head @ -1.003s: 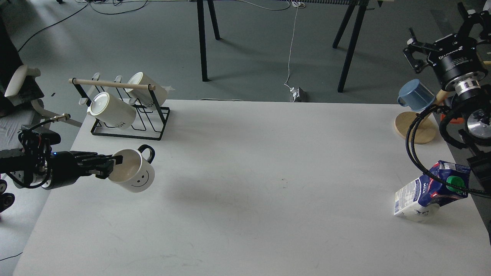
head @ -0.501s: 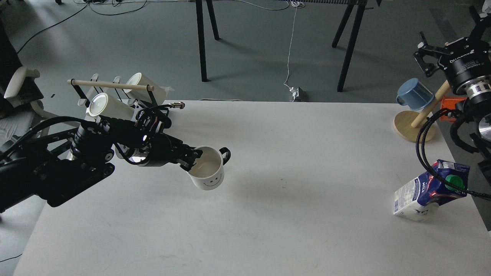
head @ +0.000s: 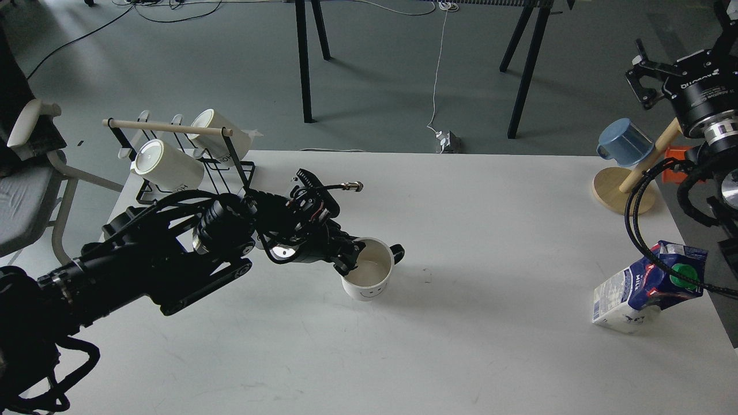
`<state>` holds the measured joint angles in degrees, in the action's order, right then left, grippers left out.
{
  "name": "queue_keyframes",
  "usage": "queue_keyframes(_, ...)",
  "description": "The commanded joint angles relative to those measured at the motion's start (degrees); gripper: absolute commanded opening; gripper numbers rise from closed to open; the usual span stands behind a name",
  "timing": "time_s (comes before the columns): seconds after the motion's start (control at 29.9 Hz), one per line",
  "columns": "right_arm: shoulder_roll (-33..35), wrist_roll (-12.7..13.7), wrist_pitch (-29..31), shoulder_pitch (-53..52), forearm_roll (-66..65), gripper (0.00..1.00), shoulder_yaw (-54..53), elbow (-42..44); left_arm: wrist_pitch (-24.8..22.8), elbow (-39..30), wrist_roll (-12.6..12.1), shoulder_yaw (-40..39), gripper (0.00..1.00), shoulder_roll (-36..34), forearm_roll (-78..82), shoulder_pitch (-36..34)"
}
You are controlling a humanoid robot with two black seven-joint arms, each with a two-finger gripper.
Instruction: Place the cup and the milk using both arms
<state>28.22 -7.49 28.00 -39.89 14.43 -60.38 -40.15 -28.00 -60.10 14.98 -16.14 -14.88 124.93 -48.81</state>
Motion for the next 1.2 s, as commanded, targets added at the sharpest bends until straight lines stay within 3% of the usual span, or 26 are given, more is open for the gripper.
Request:
queue_keyframes(0.0, 0.34, 0.02, 0.0, -0.01, -0.01, 0.99, 0.18, -0.01, 0.0, -0.01, 0.05, 0.06, 0.17, 0.29, 0.05, 0.29)
queue_keyframes(0.07, 0.43, 0.11, 0.0, -0.01, -0.01, 0.99, 0.09, -0.01, 0.0, -0.01, -0.03, 0.06, 0.28, 0.29, 0.05, 0.38)
queue_keyframes(0.4, 1.14, 0.11, 0.0, 0.25, -0.01, 0.99, 0.0, -0.01, 0.0, -0.98, 0.84, -0.2, 0.36, -0.94, -0.21, 0.38)
queue_keyframes(0.5, 1.66, 0.2, 0.0, 0.51, 0.08, 0.99, 0.0, -0.19, 0.0, -1.51, 0.85, -1.08, 0.54, -1.12, -0.47, 0.29)
queue_keyframes(0.74, 7.89, 0.64, 0.0, 1.39, 0.16, 0.99, -0.26, -4.75, 0.0, -1.51, 0.85, -14.33, 0.69, -5.68, -5.29, 0.11)
queue_keyframes(0.94, 15.54, 0.81, 0.0, 9.64, 1.3, 0.99, -1.23, -15.81, 0.0, -1.42, 0.58, -27.17, 0.79, -11.13, -25.92, 0.47)
queue_keyframes(1.0, 18.44, 0.81, 0.0, 14.38, 3.41, 0.99, -2.54, -20.82, 0.05, -0.9, 0.58, -31.04, 0.91, -12.28, -35.76, 0.73)
queue_keyframes(1.04, 19.76, 0.9, 0.0, 16.58, 4.37, 0.99, -3.33, -22.93, 1.27, -0.63, 0.49, -32.27, 0.98, -12.98, -40.33, 0.9)
queue_keyframes(1.17, 24.51, 0.81, 0.0, 25.28, 6.75, 0.99, -6.93, -30.67, 8.12, 1.91, 0.93, -32.99, 0.99, -15.71, -59.49, 1.87)
